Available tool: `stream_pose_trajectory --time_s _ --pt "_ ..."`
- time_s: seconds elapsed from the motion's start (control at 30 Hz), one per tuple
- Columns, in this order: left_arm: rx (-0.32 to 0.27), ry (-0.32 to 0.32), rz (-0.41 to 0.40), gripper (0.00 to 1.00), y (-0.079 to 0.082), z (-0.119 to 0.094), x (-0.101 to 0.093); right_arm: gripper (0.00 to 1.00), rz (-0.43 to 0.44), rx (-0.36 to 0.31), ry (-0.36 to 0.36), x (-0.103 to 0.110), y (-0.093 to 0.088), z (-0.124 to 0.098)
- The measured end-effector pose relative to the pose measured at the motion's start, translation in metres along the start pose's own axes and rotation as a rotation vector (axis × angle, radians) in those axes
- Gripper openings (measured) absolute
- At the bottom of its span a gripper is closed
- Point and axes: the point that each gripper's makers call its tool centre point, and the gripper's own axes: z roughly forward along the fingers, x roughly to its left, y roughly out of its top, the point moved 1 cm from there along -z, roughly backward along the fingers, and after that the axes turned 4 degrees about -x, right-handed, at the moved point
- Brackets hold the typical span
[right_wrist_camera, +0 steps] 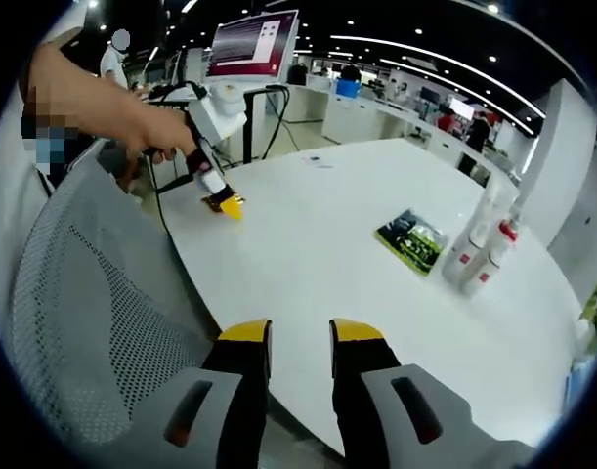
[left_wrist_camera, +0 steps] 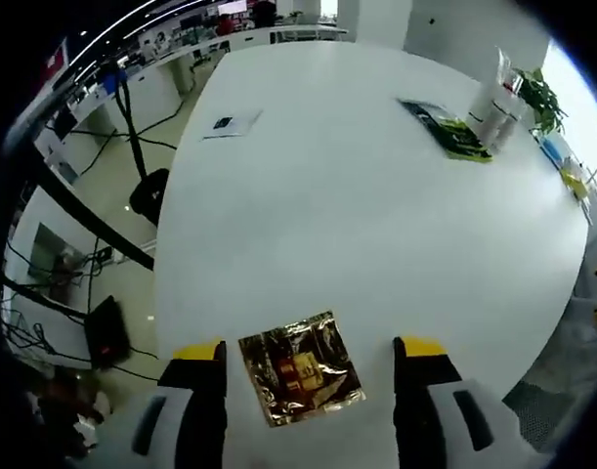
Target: Arrange the skincare products in the storage area until every visible bottle or jar stands upright without overlapping.
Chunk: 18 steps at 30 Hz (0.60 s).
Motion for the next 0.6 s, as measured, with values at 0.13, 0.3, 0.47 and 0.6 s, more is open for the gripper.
stream_pose_trajectory --time_s 0.13,0.3,0.47,0.6 --pt "-0.022 -0.032 0.049 0.41 0.002 0.000 -0.007 0.21 -0.003 0.003 -0.002 0.000 -0.001 0.000" --pt "-0.025 -0.062 0.095 0.40 0.001 0.000 -0.007 0.21 -0.002 0.005 -0.002 0.000 -0.001 0.000" --pt "0.020 -0.132 0.094 0.48 -0.001 -0.004 -0.011 0.21 -0.002 0.005 -0.001 0.000 -0.001 0.000" --pt "0.114 -0.143 0.221 0.54 -0.013 -0.009 -0.010 0.20 -0.004 0.007 0.003 0.000 -0.001 0.001"
